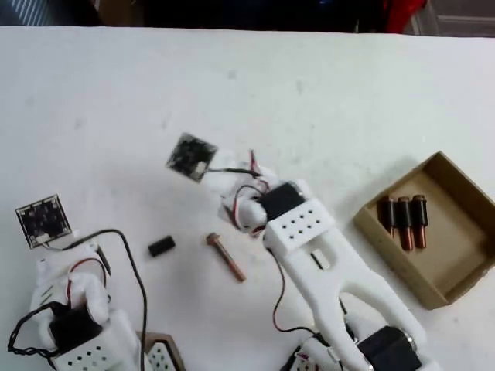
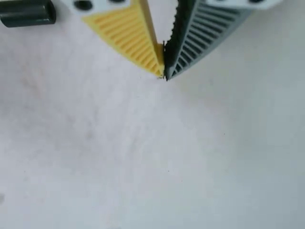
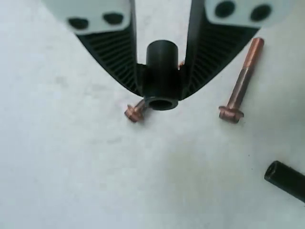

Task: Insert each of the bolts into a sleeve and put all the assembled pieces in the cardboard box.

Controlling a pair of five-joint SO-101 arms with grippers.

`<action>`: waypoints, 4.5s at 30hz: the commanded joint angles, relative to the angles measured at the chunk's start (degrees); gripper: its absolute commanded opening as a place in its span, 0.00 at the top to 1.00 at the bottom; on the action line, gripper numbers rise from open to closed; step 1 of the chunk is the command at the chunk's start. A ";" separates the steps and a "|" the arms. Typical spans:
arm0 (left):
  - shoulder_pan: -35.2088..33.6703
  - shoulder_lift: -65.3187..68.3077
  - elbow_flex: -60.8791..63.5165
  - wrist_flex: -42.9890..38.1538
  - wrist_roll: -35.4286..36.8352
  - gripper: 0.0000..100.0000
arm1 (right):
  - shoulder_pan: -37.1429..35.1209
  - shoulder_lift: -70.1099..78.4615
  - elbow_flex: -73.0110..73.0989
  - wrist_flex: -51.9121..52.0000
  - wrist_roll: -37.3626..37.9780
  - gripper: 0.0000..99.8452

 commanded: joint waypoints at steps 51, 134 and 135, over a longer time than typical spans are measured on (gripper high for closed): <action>-0.13 -0.66 -2.29 0.44 0.00 0.98 | 15.78 35.21 -16.62 2.42 2.46 0.90; 26.07 -0.31 -14.51 9.14 -6.86 0.98 | 25.01 -64.22 35.87 1.36 -13.10 0.98; 26.77 -0.31 -15.38 9.32 -6.86 0.98 | 25.01 -64.22 36.40 0.75 -13.36 0.98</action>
